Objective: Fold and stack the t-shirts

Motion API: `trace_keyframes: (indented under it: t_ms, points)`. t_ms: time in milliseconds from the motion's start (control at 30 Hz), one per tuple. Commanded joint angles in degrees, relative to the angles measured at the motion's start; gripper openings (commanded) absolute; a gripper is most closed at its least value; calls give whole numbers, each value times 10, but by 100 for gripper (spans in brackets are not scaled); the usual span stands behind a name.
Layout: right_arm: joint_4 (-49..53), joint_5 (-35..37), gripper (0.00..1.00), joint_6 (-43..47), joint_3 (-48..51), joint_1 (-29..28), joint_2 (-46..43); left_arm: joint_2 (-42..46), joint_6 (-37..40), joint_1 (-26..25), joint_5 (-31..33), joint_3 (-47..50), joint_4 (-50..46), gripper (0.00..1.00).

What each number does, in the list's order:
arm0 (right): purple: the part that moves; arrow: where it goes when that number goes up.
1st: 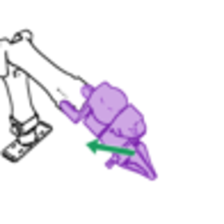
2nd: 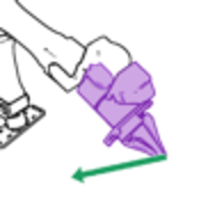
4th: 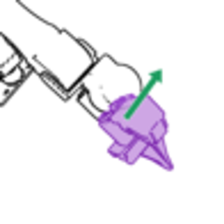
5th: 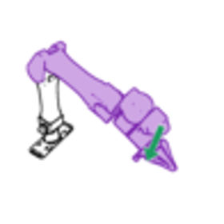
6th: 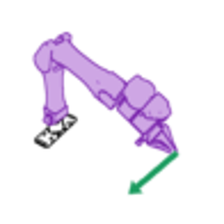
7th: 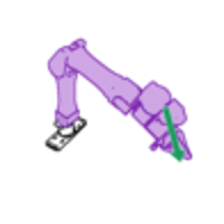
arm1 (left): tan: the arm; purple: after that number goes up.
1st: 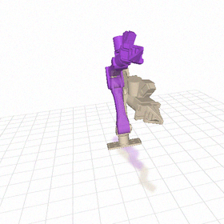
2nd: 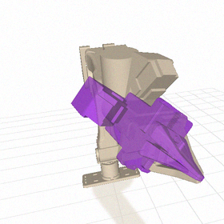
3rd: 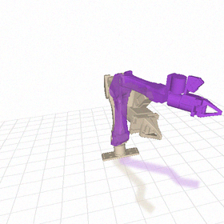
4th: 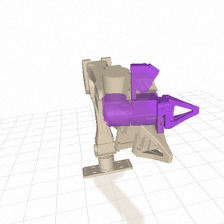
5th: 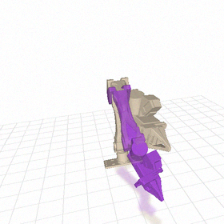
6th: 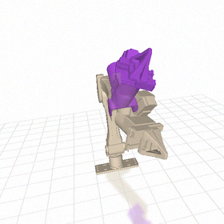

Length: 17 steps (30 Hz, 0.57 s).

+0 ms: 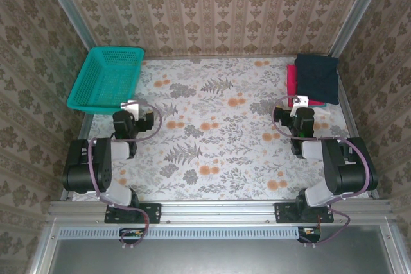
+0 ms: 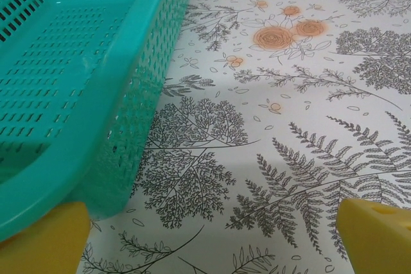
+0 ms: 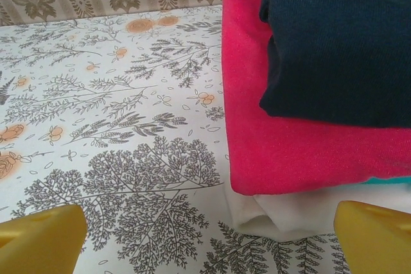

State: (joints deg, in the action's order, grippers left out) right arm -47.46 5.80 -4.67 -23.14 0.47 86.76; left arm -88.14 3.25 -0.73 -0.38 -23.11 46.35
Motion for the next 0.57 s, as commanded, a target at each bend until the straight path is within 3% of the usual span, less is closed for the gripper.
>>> trace_keyframes:
  t_ms: [0, 533]
  points:
    - [-18, -6, 100, 5, 2, -4, 4, 2, 0, -3, 10, -3, 20, 100]
    - [-21, -6, 100, 6, 3, -4, 3, 2, -1, -2, 6, -4, 18, 100]
